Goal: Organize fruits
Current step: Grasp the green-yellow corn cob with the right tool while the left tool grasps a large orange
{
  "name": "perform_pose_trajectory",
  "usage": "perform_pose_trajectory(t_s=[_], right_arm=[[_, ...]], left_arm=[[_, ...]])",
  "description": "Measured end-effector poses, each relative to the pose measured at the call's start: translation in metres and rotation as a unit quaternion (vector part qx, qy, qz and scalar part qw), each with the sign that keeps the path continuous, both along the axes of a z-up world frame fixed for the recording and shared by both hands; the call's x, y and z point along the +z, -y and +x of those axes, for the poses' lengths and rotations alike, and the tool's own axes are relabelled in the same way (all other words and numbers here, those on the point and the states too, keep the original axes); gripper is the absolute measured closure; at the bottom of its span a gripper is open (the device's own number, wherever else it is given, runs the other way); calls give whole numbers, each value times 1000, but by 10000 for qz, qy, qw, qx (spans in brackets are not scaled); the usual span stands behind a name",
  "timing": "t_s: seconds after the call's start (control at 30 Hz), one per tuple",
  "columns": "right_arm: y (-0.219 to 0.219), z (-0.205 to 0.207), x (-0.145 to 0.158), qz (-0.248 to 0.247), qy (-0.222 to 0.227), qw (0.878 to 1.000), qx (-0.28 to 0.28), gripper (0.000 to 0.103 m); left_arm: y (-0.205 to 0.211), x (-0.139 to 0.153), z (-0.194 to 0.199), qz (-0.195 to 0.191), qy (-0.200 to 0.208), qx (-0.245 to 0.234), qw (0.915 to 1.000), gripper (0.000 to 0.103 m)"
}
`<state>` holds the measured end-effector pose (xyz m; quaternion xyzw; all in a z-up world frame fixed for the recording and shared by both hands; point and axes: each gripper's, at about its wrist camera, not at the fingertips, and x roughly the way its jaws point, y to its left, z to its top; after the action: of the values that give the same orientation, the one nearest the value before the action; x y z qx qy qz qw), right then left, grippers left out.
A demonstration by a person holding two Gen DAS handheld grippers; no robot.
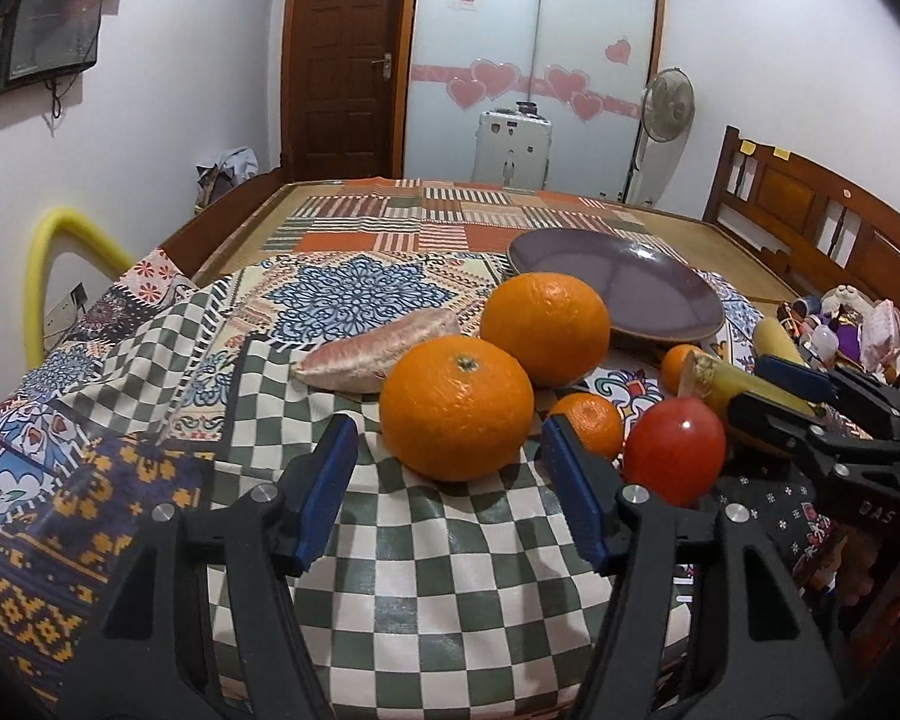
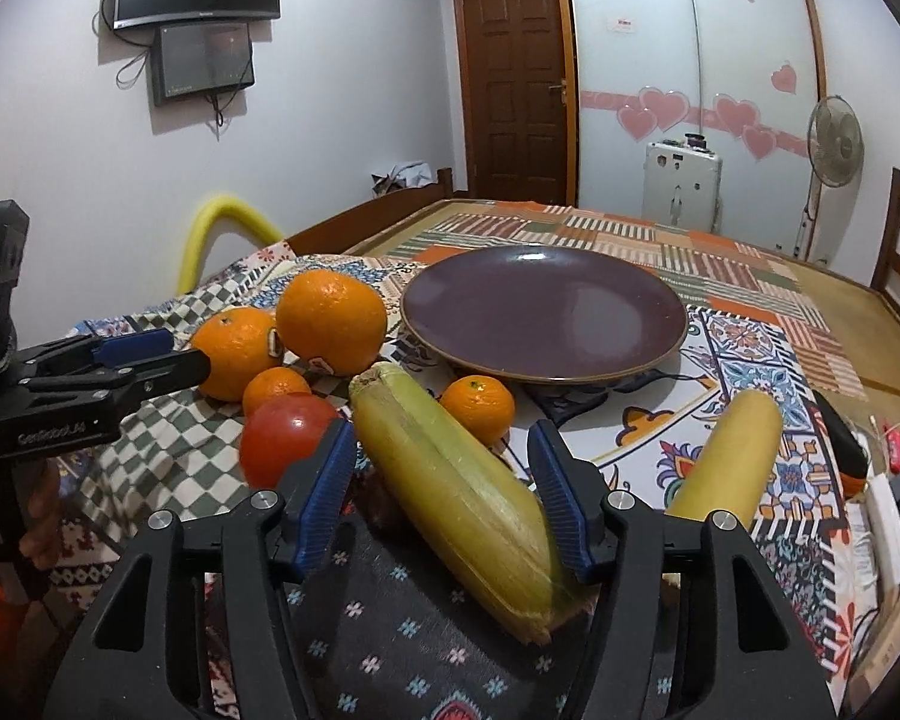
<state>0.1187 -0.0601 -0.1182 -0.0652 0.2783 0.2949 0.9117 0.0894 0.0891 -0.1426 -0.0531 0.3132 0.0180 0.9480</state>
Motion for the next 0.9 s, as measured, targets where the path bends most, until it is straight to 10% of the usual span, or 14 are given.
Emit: perform_pose_trajectory(t_s=[0.57,0.9], right_arm=[[-15,21,-7,-474,-465,9971,374,45],[-17,24,-6,-296,-543,9971,444,64]], left_arm=[[6,-1,27,117,-23,56,9999,39],[-5,-6,44,-133,-218,84,9996,36]])
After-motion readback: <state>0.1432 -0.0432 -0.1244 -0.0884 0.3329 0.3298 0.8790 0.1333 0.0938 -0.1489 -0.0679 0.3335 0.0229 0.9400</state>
